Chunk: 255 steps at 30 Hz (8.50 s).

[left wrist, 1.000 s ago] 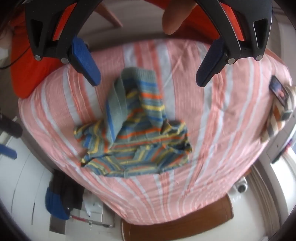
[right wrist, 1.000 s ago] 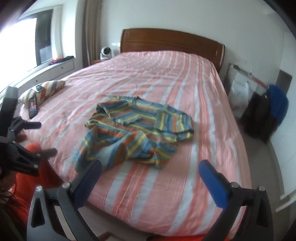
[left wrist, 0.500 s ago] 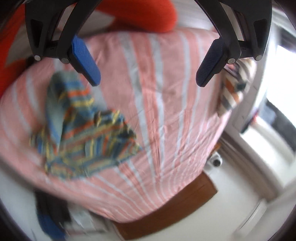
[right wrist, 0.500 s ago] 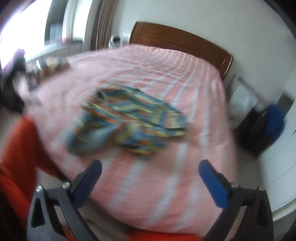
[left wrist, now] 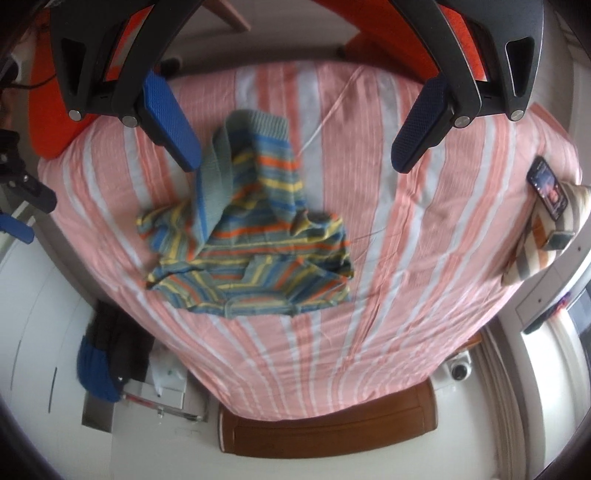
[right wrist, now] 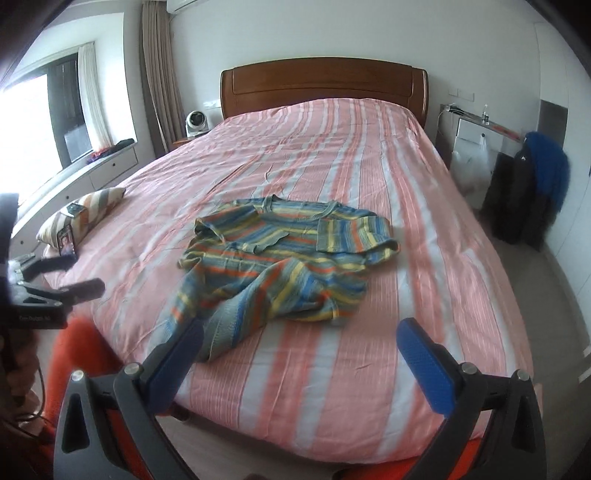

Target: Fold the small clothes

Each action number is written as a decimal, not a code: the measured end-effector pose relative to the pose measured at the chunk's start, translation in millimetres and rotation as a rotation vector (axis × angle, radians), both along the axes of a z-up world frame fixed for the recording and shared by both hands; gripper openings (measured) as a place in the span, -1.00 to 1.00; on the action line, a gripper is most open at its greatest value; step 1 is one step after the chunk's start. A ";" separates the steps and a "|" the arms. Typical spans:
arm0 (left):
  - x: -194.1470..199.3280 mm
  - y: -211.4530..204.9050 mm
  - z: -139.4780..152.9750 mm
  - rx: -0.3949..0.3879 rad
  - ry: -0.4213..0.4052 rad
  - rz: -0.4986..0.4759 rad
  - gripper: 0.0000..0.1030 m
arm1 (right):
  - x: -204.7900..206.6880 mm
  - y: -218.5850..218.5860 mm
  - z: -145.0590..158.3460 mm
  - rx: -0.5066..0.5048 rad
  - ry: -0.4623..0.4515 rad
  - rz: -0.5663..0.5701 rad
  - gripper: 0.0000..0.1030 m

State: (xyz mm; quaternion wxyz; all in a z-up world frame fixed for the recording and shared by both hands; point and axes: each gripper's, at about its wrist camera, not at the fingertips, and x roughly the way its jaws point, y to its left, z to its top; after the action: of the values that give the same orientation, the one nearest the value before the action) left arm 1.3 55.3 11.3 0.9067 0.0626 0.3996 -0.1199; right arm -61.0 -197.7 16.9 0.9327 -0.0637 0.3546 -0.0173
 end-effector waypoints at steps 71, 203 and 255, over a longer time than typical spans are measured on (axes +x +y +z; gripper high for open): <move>13.0 -1.4 -45.2 0.047 0.104 0.052 0.99 | 13.3 20.0 -21.8 -0.183 0.038 -0.160 1.00; 38.4 80.5 -142.4 0.185 0.343 0.149 0.23 | 72.0 -125.9 -89.7 -0.068 0.434 -0.059 -0.18; 29.5 29.2 -121.4 0.070 0.247 0.048 0.64 | 160.2 -392.0 -124.7 0.342 0.156 -0.628 -0.98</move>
State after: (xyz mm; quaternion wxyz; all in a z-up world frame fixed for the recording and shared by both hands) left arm 30.7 84.5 -110.1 0.8504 0.0694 0.5136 -0.0907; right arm 99.1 -589.7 -107.8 0.8492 0.2041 0.4248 -0.2382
